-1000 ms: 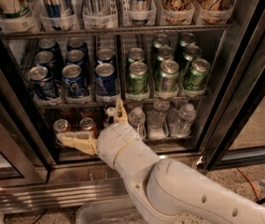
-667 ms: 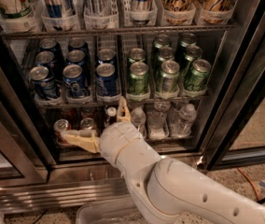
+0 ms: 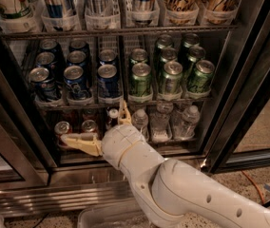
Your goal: Pick pepsi can from middle shelf of fridge
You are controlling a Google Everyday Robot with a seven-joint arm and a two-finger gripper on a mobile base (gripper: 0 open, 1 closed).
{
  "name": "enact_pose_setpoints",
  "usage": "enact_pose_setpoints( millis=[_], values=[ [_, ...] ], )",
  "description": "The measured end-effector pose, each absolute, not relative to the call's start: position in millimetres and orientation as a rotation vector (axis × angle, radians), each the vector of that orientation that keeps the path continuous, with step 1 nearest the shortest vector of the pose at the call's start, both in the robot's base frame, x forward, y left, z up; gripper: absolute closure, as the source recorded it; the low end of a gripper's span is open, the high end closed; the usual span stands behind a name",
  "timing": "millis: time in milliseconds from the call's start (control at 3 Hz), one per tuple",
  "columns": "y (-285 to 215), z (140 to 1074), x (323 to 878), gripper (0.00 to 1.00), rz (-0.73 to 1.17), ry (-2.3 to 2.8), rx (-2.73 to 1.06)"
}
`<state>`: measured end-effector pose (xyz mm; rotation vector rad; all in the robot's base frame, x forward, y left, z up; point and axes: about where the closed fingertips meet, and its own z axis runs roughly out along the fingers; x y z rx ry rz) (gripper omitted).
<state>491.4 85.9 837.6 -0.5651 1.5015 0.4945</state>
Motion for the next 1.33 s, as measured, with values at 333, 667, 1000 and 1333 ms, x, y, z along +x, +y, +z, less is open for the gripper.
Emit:
enact_pose_setpoints(
  millis=[333, 667, 1000, 1333],
  values=[
    [93, 835, 497, 0.0, 0.501, 1.47, -0.583],
    [105, 837, 497, 0.0, 0.484, 1.442, -0.581],
    [110, 825, 509, 0.0, 0.466, 1.466, -0.502],
    [110, 825, 509, 0.0, 0.466, 1.466, -0.502]
  ],
)
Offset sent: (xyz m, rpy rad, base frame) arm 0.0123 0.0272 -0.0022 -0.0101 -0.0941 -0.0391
